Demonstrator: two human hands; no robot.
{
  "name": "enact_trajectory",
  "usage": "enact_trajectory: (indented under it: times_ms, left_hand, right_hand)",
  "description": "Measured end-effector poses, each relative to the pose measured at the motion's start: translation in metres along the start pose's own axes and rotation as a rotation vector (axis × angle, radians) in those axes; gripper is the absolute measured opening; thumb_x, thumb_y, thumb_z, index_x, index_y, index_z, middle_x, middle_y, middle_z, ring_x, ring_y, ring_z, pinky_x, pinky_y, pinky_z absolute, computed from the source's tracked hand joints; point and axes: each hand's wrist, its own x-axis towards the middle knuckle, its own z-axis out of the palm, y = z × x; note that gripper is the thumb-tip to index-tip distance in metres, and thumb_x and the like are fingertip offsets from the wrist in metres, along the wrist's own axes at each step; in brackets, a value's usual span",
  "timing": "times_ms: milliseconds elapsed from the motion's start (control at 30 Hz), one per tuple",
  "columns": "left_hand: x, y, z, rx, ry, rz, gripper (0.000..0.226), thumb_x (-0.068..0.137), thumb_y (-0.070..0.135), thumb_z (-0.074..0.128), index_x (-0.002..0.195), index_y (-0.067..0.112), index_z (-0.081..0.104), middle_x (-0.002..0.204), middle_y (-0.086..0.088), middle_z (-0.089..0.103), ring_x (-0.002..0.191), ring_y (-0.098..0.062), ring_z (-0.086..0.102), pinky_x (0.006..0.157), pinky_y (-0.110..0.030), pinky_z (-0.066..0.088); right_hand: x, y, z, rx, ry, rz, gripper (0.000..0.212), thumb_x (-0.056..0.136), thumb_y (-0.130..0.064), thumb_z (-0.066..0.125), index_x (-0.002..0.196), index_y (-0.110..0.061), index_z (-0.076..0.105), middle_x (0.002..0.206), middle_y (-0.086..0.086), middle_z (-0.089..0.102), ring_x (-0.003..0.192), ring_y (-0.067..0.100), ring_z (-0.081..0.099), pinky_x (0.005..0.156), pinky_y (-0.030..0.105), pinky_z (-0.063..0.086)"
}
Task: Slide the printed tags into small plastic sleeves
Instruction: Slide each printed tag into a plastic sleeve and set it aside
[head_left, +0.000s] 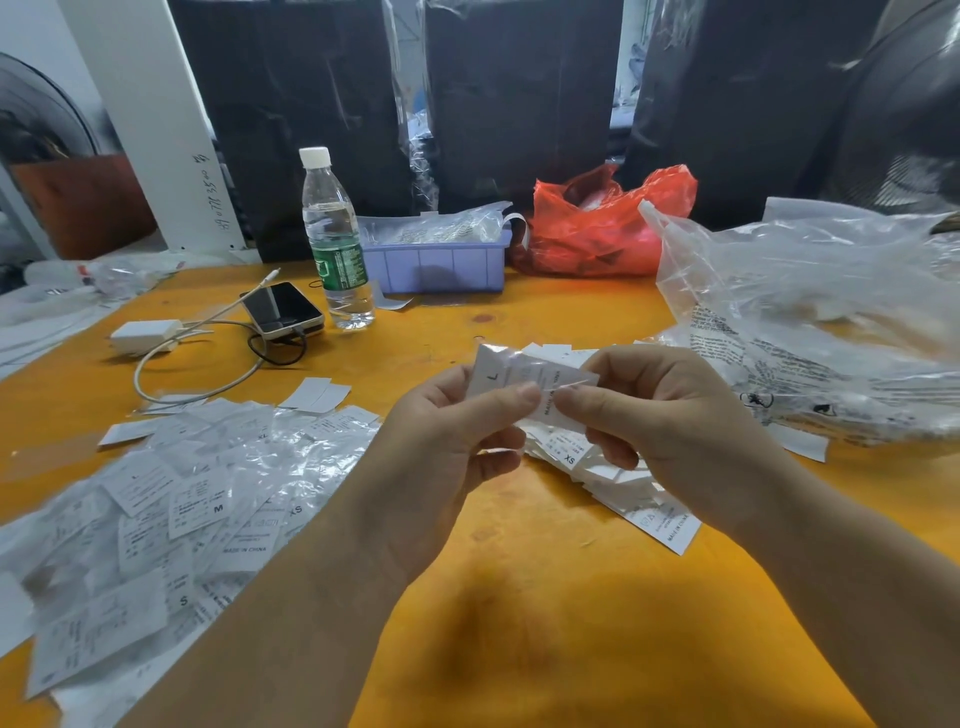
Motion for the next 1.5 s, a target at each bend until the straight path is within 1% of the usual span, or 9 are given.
enact_trajectory:
  times_ms: [200, 333, 467, 700, 900, 1067, 1267, 1333, 1500]
  left_hand:
    - [0.0003, 0.0049, -0.0031, 0.029, 0.054, -0.010, 0.006, 0.078, 0.017, 0.072, 0.082, 0.018, 0.076, 0.073, -0.002, 0.067, 0.059, -0.009, 0.056, 0.054, -0.020, 0.049]
    - [0.0007, 0.0035, -0.0016, 0.015, 0.107, 0.001, 0.010, 0.086, 0.011, 0.065, 0.090, 0.013, 0.073, 0.072, -0.005, 0.067, 0.056, -0.009, 0.054, 0.055, -0.021, 0.053]
    - [0.0010, 0.0030, -0.0026, 0.039, 0.108, 0.006, 0.017, 0.082, 0.014, 0.068, 0.098, 0.010, 0.071, 0.073, -0.004, 0.068, 0.056, -0.008, 0.054, 0.056, -0.022, 0.053]
    - [0.0029, 0.0028, -0.0050, 0.095, 0.154, 0.014, 0.020, 0.091, 0.022, 0.062, 0.073, 0.021, 0.072, 0.073, -0.002, 0.068, 0.059, -0.012, 0.058, 0.058, -0.025, 0.051]
    - [0.0024, 0.0017, -0.0053, 0.186, 0.158, 0.031, 0.013, 0.091, 0.019, 0.063, 0.082, 0.015, 0.071, 0.071, 0.000, 0.071, 0.059, -0.011, 0.059, 0.059, -0.026, 0.051]
    - [0.0026, 0.0010, -0.0052, 0.223, 0.143, 0.005, 0.030, 0.095, 0.026, 0.057, 0.069, 0.023, 0.071, 0.072, -0.004, 0.071, 0.058, -0.012, 0.060, 0.060, -0.027, 0.049]
    - [0.0035, -0.0014, -0.0074, 0.337, 0.177, 0.052, 0.023, 0.096, 0.026, 0.057, 0.078, 0.017, 0.068, 0.068, 0.002, 0.072, 0.052, -0.004, 0.060, 0.056, -0.022, 0.050]
    - [0.0034, -0.0023, -0.0076, 0.384, 0.191, 0.077, 0.023, 0.096, 0.027, 0.057, 0.081, 0.016, 0.069, 0.066, 0.005, 0.071, 0.051, -0.002, 0.058, 0.053, -0.020, 0.049]
    - [0.0031, -0.0017, -0.0066, 0.411, 0.133, 0.047, 0.022, 0.093, 0.029, 0.060, 0.085, 0.012, 0.071, 0.064, 0.004, 0.067, 0.053, -0.005, 0.055, 0.051, -0.020, 0.044]
  right_hand:
    - [0.0000, -0.0014, 0.0000, 0.057, -0.033, 0.053, 0.030, 0.071, -0.025, 0.072, 0.071, 0.002, 0.059, 0.049, -0.002, 0.047, 0.045, 0.010, 0.037, 0.045, 0.021, 0.029]
    - [-0.0006, -0.0016, -0.0020, 0.075, -0.073, 0.047, 0.016, 0.082, -0.014, 0.072, 0.066, -0.012, 0.067, 0.053, 0.001, 0.051, 0.048, 0.013, 0.040, 0.047, 0.024, 0.031]
    - [0.0004, 0.0001, -0.0039, 0.053, -0.027, 0.058, 0.017, 0.088, -0.005, 0.064, 0.072, -0.006, 0.069, 0.053, 0.001, 0.050, 0.048, 0.012, 0.040, 0.047, 0.026, 0.030]
    - [0.0029, 0.0004, -0.0049, 0.051, -0.014, 0.077, 0.014, 0.081, -0.013, 0.069, 0.068, -0.007, 0.067, 0.050, 0.000, 0.046, 0.046, 0.011, 0.038, 0.047, 0.027, 0.030]
    - [0.0032, 0.0026, -0.0066, 0.072, 0.070, 0.064, 0.016, 0.084, -0.014, 0.067, 0.069, -0.008, 0.066, 0.054, 0.002, 0.051, 0.047, 0.011, 0.040, 0.044, 0.021, 0.033]
    - [0.0029, 0.0018, -0.0070, 0.043, 0.034, 0.100, 0.016, 0.086, -0.009, 0.066, 0.070, -0.007, 0.066, 0.054, 0.001, 0.050, 0.048, 0.013, 0.039, 0.045, 0.022, 0.033]
    - [0.0022, -0.0005, -0.0054, 0.092, -0.006, 0.096, 0.017, 0.073, -0.028, 0.069, 0.070, -0.012, 0.067, 0.061, 0.004, 0.055, 0.052, 0.015, 0.044, 0.047, 0.024, 0.036]
    - [0.0022, -0.0013, -0.0036, 0.057, -0.053, 0.085, 0.009, 0.075, -0.023, 0.070, 0.066, -0.020, 0.071, 0.061, 0.002, 0.058, 0.052, 0.013, 0.046, 0.047, 0.023, 0.038]
    - [0.0033, 0.0032, -0.0024, -0.022, -0.058, 0.107, 0.032, 0.088, -0.005, 0.063, 0.063, -0.022, 0.072, 0.060, 0.004, 0.059, 0.052, 0.014, 0.047, 0.047, 0.023, 0.040]
